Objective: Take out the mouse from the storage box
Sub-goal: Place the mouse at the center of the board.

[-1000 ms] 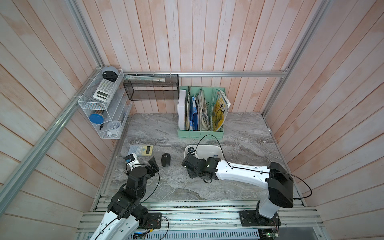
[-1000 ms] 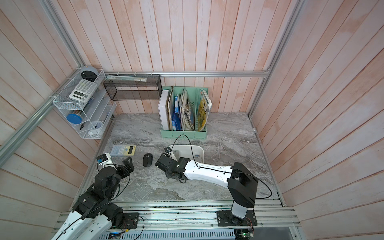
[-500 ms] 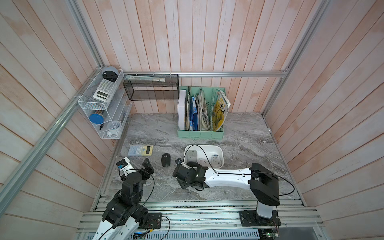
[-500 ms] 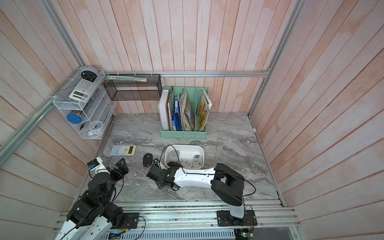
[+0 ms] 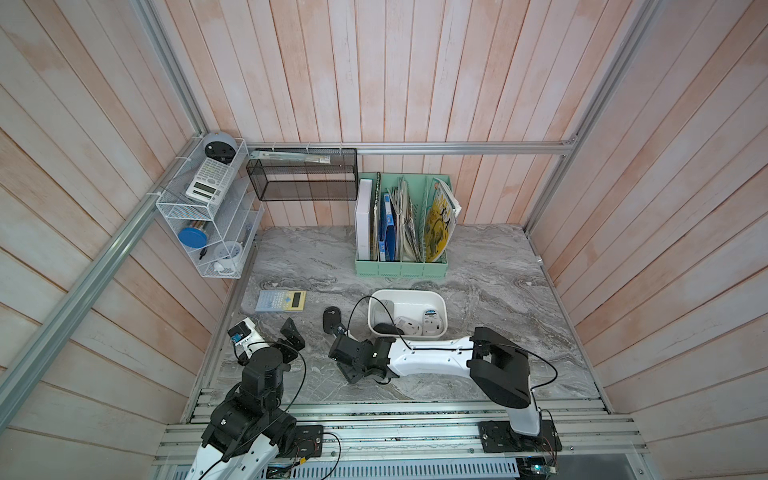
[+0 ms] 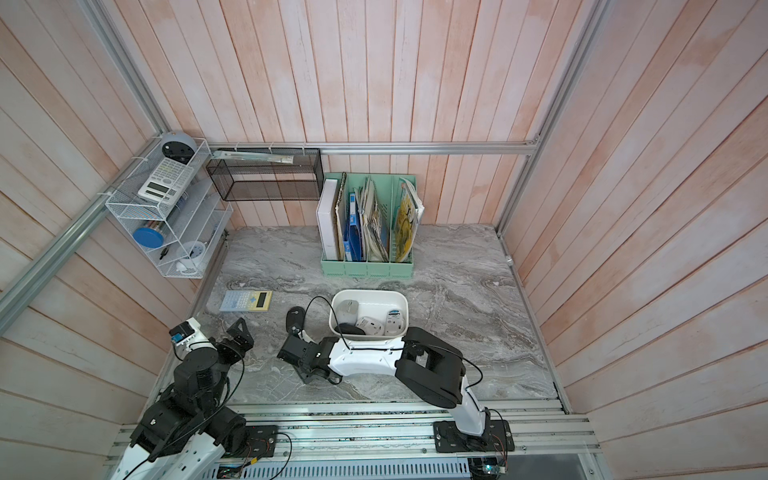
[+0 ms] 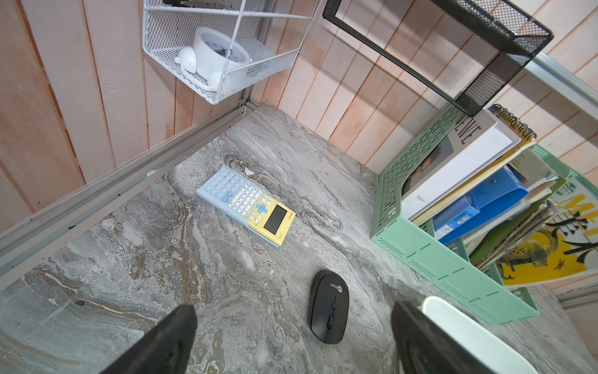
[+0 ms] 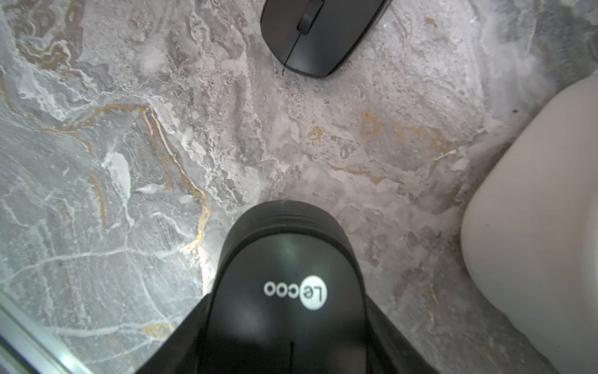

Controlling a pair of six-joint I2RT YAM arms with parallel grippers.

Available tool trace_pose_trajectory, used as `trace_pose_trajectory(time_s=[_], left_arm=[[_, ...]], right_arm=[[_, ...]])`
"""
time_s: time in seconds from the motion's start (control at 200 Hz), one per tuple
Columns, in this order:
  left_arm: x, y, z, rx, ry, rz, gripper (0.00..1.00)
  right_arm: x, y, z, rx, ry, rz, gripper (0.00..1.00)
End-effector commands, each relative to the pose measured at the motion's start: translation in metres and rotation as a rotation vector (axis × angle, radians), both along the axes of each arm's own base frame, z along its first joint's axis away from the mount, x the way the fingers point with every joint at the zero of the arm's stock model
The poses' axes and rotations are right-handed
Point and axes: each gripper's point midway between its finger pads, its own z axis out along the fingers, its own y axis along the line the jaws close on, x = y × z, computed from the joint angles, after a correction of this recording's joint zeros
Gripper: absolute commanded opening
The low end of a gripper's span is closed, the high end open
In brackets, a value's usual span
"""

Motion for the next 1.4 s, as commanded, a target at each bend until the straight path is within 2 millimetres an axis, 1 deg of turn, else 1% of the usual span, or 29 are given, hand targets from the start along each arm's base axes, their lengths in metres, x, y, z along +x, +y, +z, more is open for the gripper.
trace_pose_trajectory(time_s=[0.0,0.265,0.525,0.68,0.795,0.84,0.94,1.095,1.27,1.395], left_arm=[[-0.004,0.007,-0.004,0.002,0.000,0.032,1.00],[-0.006,0.009,-0.003,0.002,-0.005,0.043,1.00],[-0.006,0.009,-0.004,0.004,-0.003,0.043,1.00],[-0.006,0.010,-0.004,0.005,-0.003,0.047,1.00],[-0.006,0.010,-0.004,0.005,-0.004,0.047,1.00],[-0.006,0.010,-0.004,0.007,-0.004,0.046,1.00],[-0.005,0.010,-0.004,0.008,-0.003,0.047,1.00],[-0.004,0.009,-0.004,0.012,-0.002,0.045,1.00],[0.000,0.005,-0.008,0.021,0.016,0.029,1.00],[0.007,-0.005,-0.014,0.007,0.047,-0.001,1.00]], right_arm=[[-0.003,0.012,-0.001,0.005,0.004,0.028,0.62],[-0.005,0.015,-0.015,-0.019,0.027,0.039,0.64],[-0.006,0.014,-0.019,-0.024,0.030,0.038,0.67],[-0.007,0.013,-0.018,-0.019,0.030,0.037,0.75],[-0.006,0.013,-0.014,-0.011,0.023,0.034,0.82],[-0.006,0.012,-0.011,-0.004,0.023,0.034,0.84],[-0.005,0.008,0.003,0.010,0.007,0.028,0.87],[0.000,-0.003,0.040,0.063,-0.050,0.002,0.92],[0.010,-0.029,0.074,0.101,-0.129,-0.074,0.94],[0.021,-0.059,0.095,0.128,-0.169,-0.147,0.95]])
